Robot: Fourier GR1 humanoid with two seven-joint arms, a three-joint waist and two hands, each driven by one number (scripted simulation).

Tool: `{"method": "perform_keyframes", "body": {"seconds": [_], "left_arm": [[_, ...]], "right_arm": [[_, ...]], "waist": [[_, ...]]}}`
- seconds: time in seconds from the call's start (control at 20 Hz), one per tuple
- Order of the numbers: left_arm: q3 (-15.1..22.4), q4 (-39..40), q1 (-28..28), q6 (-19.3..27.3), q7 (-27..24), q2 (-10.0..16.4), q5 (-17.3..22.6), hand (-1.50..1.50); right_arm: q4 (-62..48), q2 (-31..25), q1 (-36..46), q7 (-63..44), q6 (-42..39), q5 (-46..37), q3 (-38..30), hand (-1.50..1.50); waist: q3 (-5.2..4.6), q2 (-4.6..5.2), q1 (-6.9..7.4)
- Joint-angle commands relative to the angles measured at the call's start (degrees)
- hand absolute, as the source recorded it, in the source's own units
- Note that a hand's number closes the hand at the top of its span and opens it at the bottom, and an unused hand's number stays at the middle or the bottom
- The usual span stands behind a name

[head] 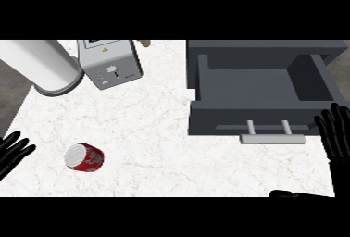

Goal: Pick up the can, place it into the drawer and close the drawer

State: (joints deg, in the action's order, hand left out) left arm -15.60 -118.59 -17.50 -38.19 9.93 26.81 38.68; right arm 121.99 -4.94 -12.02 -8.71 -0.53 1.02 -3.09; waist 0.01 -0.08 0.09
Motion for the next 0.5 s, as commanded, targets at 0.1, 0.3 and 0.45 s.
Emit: {"method": "perform_keyframes", "body": {"seconds": [0.1,0.3,0.45], "left_arm": [[-0.7,-1.7,-0.5,1.0,2.7,-3.6,-2.4,-1.50],[3.0,6.2,6.2,-1.3,0.4,-8.0,-11.1,-1.50],[1.0,10.6,7.0,-4.6,-0.8,-7.8,-12.5,-1.50]], "right_arm": [[0.0,-0.5,-8.7,7.8,-5.2,3.6,-2.8,-1.50],[-6.1,-1.4,-2.3,8.2,-5.0,2.9,-5.7,-1.50],[-1.3,0.3,-5.0,6.1,-5.3,3.2,-4.1,-1.50]], "waist": [[0.02,-0.05,-0.29],[-0.01,0.08,-0.31],[-0.02,0.04,-0.31]]}}
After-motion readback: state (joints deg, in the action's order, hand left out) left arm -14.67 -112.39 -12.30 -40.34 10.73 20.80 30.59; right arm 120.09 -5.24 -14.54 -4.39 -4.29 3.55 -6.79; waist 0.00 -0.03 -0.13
